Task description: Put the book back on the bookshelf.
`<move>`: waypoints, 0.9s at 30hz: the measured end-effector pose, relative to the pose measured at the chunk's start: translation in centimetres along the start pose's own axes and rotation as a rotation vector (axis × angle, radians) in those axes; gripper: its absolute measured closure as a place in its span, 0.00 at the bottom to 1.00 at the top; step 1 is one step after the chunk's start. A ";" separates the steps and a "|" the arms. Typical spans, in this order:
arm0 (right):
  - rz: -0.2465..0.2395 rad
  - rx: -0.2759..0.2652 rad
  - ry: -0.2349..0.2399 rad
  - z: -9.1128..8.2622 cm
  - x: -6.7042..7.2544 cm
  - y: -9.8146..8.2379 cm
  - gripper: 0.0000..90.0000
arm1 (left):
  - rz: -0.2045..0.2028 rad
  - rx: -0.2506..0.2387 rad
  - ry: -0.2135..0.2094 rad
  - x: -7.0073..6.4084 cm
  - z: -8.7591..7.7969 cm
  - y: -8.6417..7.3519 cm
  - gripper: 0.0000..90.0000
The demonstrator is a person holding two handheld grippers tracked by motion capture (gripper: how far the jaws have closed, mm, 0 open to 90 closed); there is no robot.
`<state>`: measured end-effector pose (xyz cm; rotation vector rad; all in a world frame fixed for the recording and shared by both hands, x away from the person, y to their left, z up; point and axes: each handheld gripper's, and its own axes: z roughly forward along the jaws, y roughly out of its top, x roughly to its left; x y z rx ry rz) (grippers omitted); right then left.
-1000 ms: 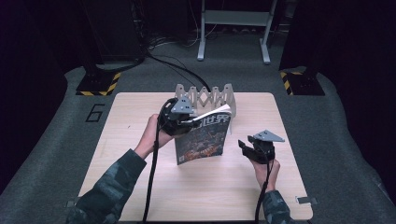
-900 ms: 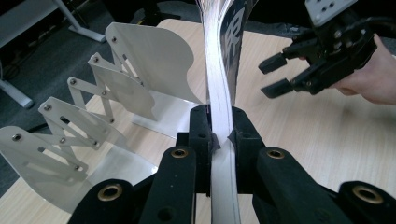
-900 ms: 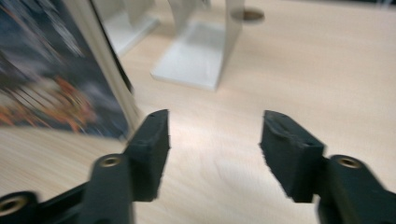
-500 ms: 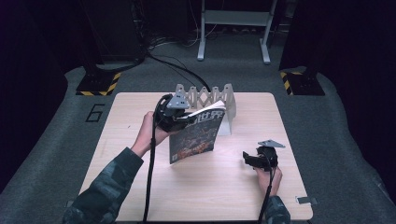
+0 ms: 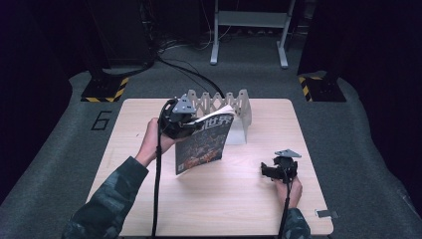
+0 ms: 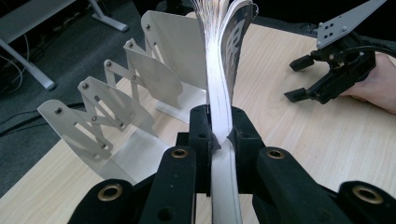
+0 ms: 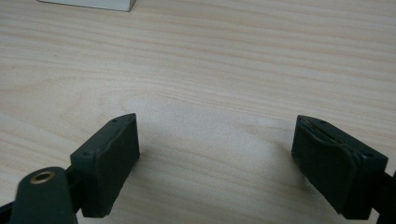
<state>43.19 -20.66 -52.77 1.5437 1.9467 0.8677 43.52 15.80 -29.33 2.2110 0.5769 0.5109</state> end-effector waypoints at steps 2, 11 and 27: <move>0.003 0.001 0.002 0.0 0.0 0.0 0.16 | -0.021 -0.009 0.014 0.1 -0.1 -0.2 0.91; -0.008 0.001 0.023 -0.1 -0.2 -0.1 0.15 | -0.028 -0.013 0.046 0.7 -0.9 -0.5 0.91; -0.011 0.004 0.015 -0.2 0.2 -0.3 0.14 | -0.077 -0.031 0.097 1.3 -1.9 -1.4 0.91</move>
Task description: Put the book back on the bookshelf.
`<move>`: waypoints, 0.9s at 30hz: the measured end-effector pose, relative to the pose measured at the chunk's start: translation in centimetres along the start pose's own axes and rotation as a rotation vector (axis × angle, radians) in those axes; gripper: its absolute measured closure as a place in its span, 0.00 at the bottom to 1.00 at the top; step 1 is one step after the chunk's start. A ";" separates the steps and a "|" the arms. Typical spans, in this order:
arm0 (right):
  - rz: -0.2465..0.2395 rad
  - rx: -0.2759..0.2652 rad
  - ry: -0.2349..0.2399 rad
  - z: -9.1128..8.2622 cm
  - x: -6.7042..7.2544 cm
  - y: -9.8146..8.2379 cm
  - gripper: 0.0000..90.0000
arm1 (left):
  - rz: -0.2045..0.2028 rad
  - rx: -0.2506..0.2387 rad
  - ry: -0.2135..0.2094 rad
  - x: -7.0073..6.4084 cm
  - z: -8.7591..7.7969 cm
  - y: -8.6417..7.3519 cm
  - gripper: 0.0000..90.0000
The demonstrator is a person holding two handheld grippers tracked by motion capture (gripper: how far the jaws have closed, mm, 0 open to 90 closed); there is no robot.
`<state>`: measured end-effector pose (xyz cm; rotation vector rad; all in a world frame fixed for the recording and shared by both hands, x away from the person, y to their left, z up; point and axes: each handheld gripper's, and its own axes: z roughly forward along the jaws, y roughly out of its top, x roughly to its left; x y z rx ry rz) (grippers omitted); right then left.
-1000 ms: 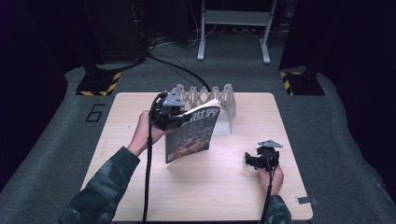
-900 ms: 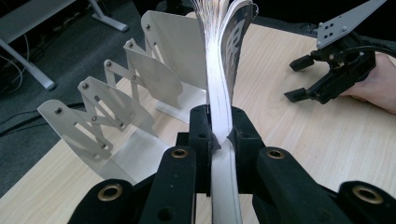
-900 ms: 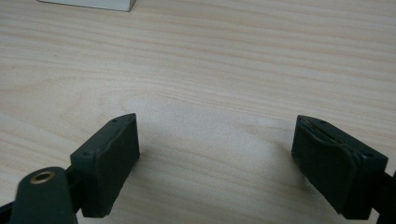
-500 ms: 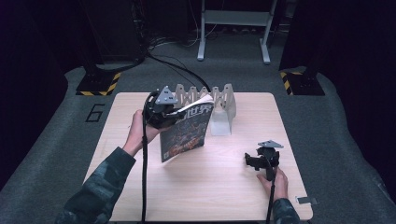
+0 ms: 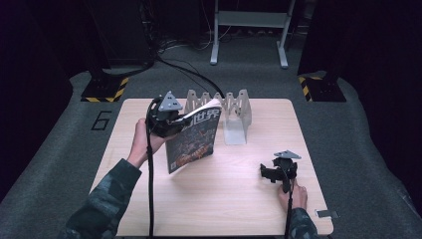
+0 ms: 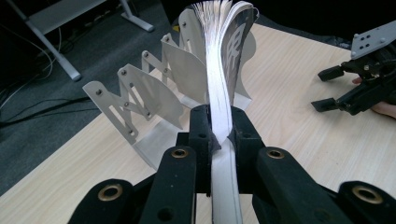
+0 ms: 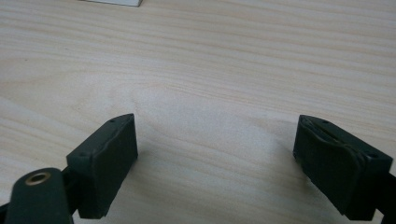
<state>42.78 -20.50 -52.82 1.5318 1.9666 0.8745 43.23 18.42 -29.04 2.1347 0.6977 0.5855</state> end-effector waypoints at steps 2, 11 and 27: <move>-0.005 -0.003 0.004 0.0 0.0 0.0 0.14 | -0.018 -0.002 0.012 0.1 -0.1 -0.1 0.91; -0.012 -0.001 0.013 0.0 0.0 0.0 0.14 | -0.059 0.000 0.049 0.8 -0.6 -0.9 0.91; -0.018 0.000 0.019 0.1 0.0 0.1 0.14 | -0.112 -0.017 0.121 2.1 -1.0 -1.0 0.91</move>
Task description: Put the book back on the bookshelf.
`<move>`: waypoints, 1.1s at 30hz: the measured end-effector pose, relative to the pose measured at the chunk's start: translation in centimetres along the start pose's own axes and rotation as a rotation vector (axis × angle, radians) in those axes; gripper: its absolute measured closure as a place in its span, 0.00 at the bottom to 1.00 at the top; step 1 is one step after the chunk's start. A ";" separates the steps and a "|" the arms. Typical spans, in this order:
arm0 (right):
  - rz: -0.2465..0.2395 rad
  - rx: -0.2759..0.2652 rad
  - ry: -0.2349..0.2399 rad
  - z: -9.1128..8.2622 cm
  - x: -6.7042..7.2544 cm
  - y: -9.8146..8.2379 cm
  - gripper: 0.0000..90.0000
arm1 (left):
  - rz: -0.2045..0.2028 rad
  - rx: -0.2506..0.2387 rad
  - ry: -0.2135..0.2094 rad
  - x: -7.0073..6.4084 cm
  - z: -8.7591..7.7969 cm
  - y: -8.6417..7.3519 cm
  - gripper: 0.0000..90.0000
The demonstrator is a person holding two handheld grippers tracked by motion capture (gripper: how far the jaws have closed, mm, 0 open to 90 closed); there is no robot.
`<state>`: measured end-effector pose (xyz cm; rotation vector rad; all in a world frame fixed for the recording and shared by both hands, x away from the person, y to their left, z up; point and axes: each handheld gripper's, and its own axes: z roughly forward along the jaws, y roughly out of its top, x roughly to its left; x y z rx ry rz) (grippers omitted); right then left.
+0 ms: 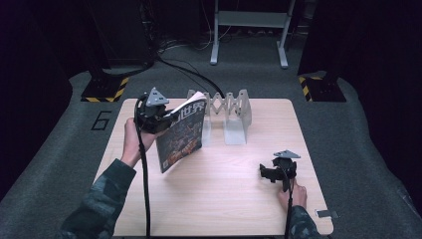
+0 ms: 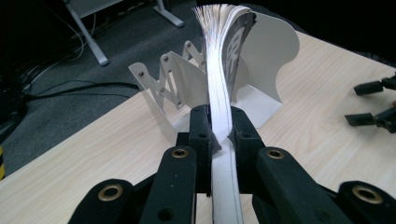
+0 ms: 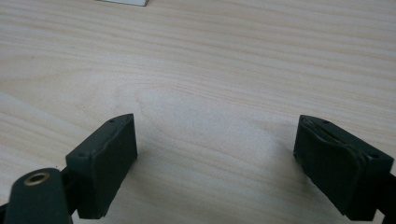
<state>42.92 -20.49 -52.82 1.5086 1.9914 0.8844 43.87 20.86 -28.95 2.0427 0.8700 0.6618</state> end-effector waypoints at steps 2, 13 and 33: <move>0.004 -0.001 0.003 0.0 0.0 0.0 0.14 | -0.005 0.003 -0.001 0.0 0.1 0.1 0.92; 0.002 0.000 0.003 0.0 0.0 0.0 0.14 | -0.057 -0.026 0.045 0.4 0.8 1.0 0.92; -0.001 -0.006 0.011 0.2 0.1 0.2 0.13 | -0.113 -0.050 0.080 0.5 3.2 3.0 0.92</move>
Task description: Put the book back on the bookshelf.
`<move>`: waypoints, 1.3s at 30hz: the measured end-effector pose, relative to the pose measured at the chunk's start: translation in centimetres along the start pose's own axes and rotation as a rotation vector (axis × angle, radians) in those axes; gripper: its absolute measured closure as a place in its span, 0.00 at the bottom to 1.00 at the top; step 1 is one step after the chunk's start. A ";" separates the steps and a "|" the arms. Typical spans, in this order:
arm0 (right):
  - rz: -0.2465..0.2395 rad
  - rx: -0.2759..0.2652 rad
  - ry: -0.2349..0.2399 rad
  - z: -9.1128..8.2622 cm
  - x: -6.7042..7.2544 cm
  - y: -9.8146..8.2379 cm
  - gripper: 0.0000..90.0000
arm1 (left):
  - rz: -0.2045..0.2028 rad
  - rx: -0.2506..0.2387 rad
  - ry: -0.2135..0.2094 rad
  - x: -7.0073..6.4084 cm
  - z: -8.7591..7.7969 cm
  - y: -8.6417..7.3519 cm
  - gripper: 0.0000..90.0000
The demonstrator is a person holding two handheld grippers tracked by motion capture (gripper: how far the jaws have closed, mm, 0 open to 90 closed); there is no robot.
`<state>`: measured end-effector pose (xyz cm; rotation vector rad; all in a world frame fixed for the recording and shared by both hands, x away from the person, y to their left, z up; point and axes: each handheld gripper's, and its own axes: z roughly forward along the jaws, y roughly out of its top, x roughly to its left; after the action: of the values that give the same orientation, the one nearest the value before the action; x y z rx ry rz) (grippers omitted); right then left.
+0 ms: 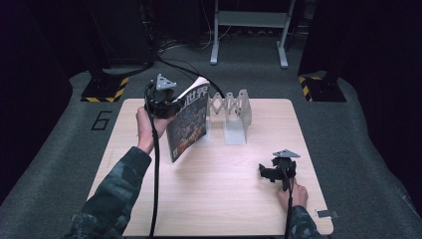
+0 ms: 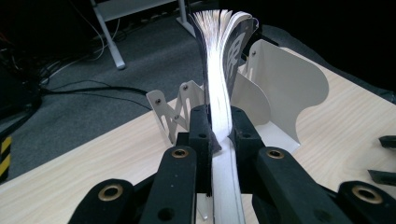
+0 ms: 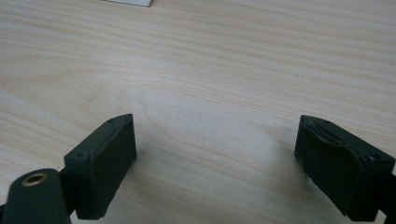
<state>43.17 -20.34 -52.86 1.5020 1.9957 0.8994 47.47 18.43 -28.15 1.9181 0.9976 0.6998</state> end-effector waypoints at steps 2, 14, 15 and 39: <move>0.000 0.000 0.000 0.0 0.0 0.0 0.13 | -0.004 0.001 0.006 0.0 0.4 0.1 0.92; 0.005 0.000 -0.001 0.0 0.0 0.0 0.13 | -0.040 -0.035 0.072 0.0 2.3 0.2 0.92; 0.005 0.000 -0.001 0.0 0.0 0.0 0.13 | -0.045 -0.037 0.075 -0.1 2.4 0.2 0.92; -0.009 0.000 0.004 0.0 -0.1 0.0 0.13 | -0.108 -0.117 0.137 -0.6 5.1 -0.3 0.92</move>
<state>43.21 -20.40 -52.85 1.4915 2.0034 0.8993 50.89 15.84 -30.97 1.7204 1.1108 0.8172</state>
